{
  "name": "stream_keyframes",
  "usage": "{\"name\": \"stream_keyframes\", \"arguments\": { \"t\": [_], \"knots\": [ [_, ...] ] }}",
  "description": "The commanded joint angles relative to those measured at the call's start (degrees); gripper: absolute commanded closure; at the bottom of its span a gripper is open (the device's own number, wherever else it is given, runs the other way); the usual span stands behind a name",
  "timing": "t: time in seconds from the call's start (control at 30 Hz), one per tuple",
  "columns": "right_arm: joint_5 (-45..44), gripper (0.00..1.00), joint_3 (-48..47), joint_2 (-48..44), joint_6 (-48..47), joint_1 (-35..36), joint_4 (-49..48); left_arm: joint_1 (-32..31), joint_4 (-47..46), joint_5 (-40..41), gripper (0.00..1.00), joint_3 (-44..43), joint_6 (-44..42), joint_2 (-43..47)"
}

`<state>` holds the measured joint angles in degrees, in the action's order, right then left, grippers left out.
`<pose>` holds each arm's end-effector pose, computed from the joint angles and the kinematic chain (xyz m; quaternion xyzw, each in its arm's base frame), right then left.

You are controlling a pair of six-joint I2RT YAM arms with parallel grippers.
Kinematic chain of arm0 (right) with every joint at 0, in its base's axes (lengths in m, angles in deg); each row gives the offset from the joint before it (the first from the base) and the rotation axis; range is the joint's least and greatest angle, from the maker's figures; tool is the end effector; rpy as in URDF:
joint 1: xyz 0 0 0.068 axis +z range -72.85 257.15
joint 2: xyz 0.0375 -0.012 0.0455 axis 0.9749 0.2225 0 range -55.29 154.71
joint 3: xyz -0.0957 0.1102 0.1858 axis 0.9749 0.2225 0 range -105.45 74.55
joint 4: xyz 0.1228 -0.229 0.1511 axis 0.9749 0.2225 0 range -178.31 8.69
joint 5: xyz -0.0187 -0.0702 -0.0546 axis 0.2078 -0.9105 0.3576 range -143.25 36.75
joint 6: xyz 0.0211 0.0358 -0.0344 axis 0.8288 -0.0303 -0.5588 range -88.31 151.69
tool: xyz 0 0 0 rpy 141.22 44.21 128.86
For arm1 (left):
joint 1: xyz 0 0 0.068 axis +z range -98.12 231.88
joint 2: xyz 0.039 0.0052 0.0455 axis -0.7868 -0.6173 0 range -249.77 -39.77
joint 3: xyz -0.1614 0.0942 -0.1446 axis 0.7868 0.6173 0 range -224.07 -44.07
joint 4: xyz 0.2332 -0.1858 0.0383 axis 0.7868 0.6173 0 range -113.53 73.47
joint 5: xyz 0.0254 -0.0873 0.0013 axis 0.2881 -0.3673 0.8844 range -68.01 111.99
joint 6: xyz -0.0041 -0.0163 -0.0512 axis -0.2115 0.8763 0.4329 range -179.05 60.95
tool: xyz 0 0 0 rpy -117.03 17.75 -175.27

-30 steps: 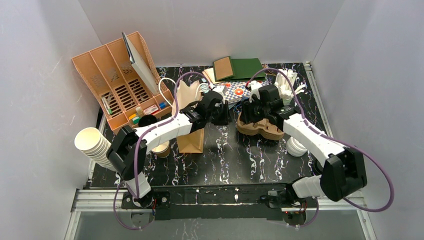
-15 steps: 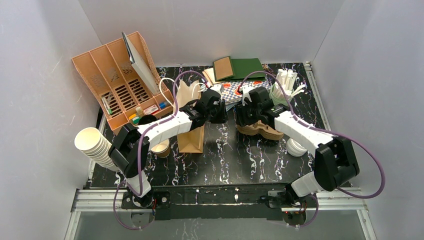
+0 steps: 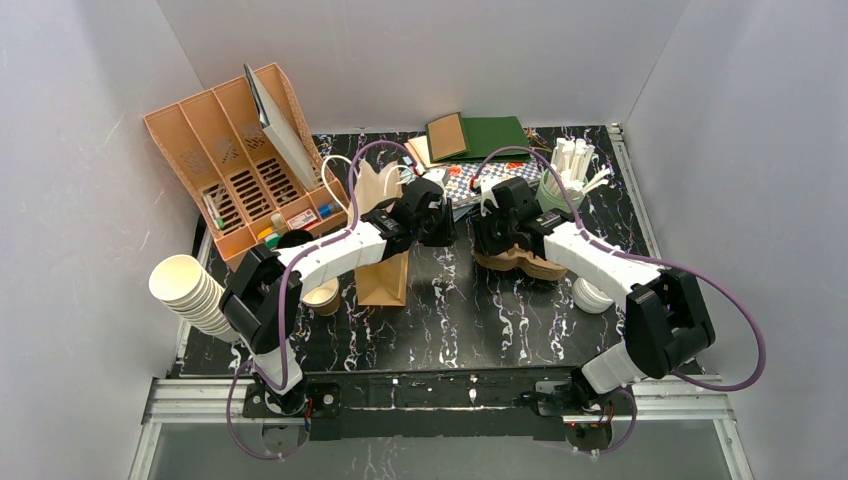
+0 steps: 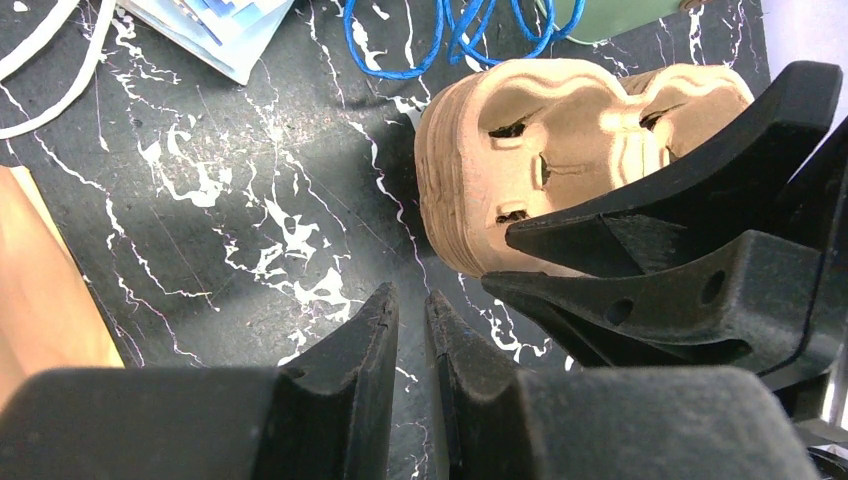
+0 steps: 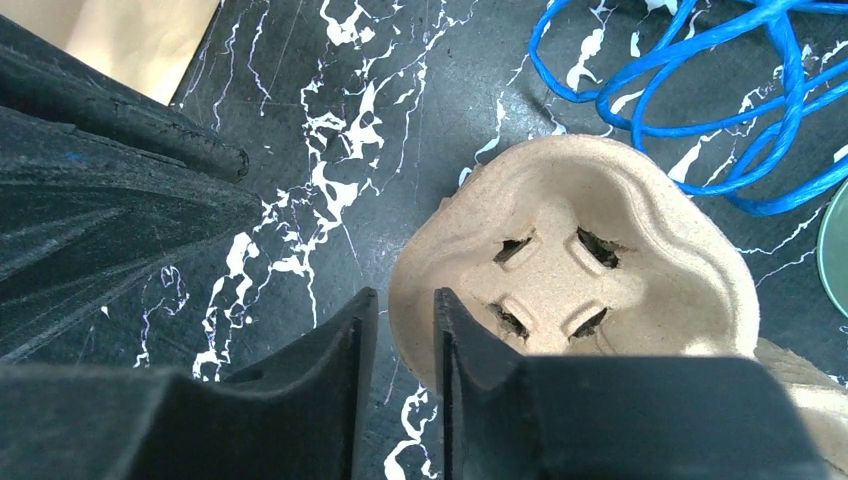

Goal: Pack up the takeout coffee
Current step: Pick up the cup tray from the cup tray.

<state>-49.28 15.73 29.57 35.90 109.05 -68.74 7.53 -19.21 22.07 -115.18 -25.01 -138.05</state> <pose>0.3043 0.1924 0.1885 -0.2341 0.8953 0.1475 0.3490 0.3062 -0.2993 0.2025 0.0781 0.8689 -0.3084 0.3791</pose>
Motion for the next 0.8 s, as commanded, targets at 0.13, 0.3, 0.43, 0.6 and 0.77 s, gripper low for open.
{"name": "stream_keyframes", "arguments": {
  "t": [0.13, 0.3, 0.43, 0.6, 0.77],
  "knots": [
    [-0.33, 0.64, -2.92, 0.55, -1.15, 0.28, 0.67, 0.24, 0.73, -0.08, 0.84, -2.36, -1.17, -0.25],
    [0.04, 0.69, -3.52, 0.49, -1.2, 0.41, 0.71, 0.24, 1.12, -0.08, 0.83, -2.33, -1.43, -0.27],
    [0.29, 0.65, -3.57, 1.15, -1.18, 0.41, 0.44, 0.24, 1.36, -0.08, 0.81, -2.28, -1.76, -0.31],
    [0.69, 0.71, -3.79, 2.56, -0.74, 0.52, 1.19, 0.24, 1.74, -0.05, 0.8, -2.28, -1.94, -0.05],
    [0.66, 0.79, -3.14, 0.54, -0.5, 0.58, 0.43, 0.24, 2.09, -0.08, 0.8, -2.1, -2.23, 0.23]
  ]
}}
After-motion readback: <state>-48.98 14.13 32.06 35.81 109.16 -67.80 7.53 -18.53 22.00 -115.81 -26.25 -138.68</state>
